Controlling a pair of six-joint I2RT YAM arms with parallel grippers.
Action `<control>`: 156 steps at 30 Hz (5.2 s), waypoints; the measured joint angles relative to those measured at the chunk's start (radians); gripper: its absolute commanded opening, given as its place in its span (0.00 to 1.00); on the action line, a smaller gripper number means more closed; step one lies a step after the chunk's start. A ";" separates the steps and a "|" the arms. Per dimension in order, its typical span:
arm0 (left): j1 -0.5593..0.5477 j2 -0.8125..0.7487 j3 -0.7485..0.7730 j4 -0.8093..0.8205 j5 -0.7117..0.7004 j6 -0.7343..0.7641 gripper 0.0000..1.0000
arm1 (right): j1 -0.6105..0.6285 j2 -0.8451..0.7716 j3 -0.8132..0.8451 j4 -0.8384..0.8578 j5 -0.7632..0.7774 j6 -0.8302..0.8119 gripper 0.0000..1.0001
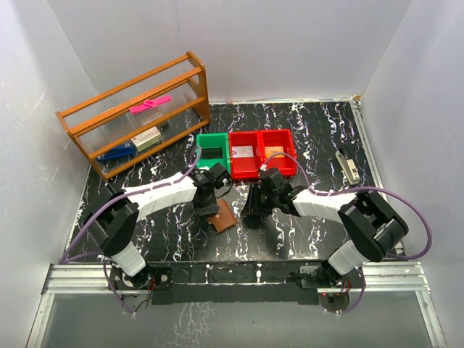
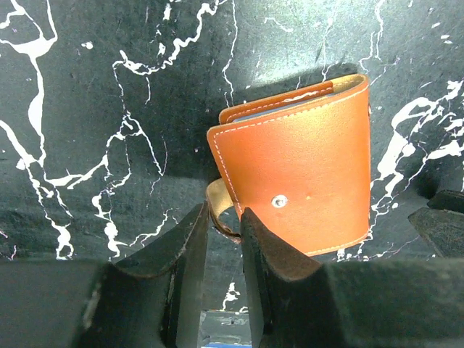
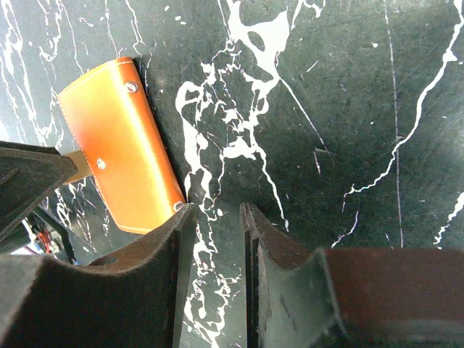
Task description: Take the credit cards out of the card holder
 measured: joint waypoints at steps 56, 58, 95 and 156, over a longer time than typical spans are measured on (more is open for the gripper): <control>-0.002 -0.263 -0.149 0.397 0.158 0.313 0.00 | -0.186 -0.236 -0.056 -0.082 -0.044 -0.016 0.40; -0.002 -0.308 -0.180 0.360 0.113 0.295 0.00 | -0.184 -0.225 -0.058 -0.061 -0.070 -0.007 0.40; 0.109 -0.256 -0.338 0.195 -0.064 0.199 0.00 | 0.035 0.100 0.095 0.089 -0.140 0.079 0.37; 0.109 -0.219 -0.345 0.320 0.014 0.198 0.03 | 0.168 0.266 0.261 0.162 -0.168 0.139 0.29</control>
